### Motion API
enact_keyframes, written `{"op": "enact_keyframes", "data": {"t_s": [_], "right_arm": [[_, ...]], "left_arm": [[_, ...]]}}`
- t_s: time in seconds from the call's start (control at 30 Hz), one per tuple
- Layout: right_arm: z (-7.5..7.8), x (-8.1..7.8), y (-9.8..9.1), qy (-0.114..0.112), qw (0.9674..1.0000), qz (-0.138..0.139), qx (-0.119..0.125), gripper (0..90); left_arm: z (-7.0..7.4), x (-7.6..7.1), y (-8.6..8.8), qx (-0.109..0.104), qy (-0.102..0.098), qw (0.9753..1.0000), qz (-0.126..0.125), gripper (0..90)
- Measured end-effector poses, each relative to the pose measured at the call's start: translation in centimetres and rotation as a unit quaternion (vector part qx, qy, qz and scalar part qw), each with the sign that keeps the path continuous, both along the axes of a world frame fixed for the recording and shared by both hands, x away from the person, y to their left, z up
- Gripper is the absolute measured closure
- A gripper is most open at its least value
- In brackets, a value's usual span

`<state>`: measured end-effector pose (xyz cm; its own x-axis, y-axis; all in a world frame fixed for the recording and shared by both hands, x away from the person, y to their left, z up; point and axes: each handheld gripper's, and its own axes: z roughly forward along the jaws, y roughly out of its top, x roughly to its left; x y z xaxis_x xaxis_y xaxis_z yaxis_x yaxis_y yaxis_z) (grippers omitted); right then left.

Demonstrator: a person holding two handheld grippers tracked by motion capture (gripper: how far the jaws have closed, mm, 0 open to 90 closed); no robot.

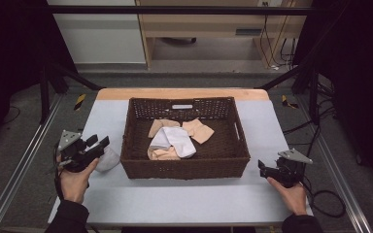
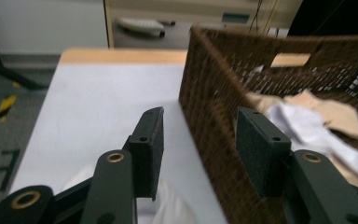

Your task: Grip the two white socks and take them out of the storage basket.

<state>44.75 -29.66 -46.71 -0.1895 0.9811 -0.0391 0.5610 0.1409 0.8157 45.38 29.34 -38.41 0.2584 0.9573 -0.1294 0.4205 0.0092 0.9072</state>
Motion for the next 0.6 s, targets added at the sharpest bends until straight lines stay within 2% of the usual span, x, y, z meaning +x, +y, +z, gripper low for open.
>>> {"op": "enact_keyframes", "data": {"t_s": [0.03, 0.07, 0.13, 0.2, 0.27, 0.33, 0.43, 0.5, 0.6], "right_arm": [[0.0, 0.0, 0.0, 0.0, 1.0, 0.0, 0.0, 8.3], [0.0, 0.0, 0.0, 0.0, 1.0, 0.0, 0.0, 8.3], [0.0, 0.0, 0.0, -0.001, 1.0, -0.001, 0.002, 8.3], [0.0, 0.0, -0.1, -0.003, 1.0, -0.001, 0.002, 8.3], [0.1, 0.0, -0.1, -0.003, 1.0, -0.002, 0.004, 8.3], [0.1, 0.0, -0.1, -0.003, 1.0, -0.002, 0.004, 8.3], [0.1, 0.1, -0.1, -0.003, 1.0, -0.002, 0.004, 8.3], [0.1, 0.1, -0.1, -0.003, 1.0, -0.003, 0.005, 8.3], [0.1, 0.0, -0.1, -0.004, 1.0, -0.003, 0.006, 8.3]], "left_arm": [[1.2, 0.0, -0.6, 0.004, -0.013, 0.9999, -0.004, 51.8], [1.2, 0.0, -0.6, 0.004, -0.013, 0.9999, -0.004, 51.7], [3.2, 0.5, -2.0, 0.009, -0.033, 0.9994, -0.012, 51.6], [3.7, 0.7, -2.5, 0.009, -0.037, 0.9992, -0.015, 51.5], [4.9, 1.3, -4.2, 0.013, -0.048, 0.9985, -0.023, 51.6], [5.2, 1.6, -4.8, 0.015, -0.05, 0.9983, -0.026, 51.5], [6.1, 2.7, -7.2, 0.019, -0.061, 0.9972, -0.039, 51.1], [6.3, 3.0, -7.9, 0.02, -0.063, 0.997, -0.041, 50.6], [6.7, 4.0, -9.9, 0.018, -0.066, 0.9964, -0.049, 49.2]]}}
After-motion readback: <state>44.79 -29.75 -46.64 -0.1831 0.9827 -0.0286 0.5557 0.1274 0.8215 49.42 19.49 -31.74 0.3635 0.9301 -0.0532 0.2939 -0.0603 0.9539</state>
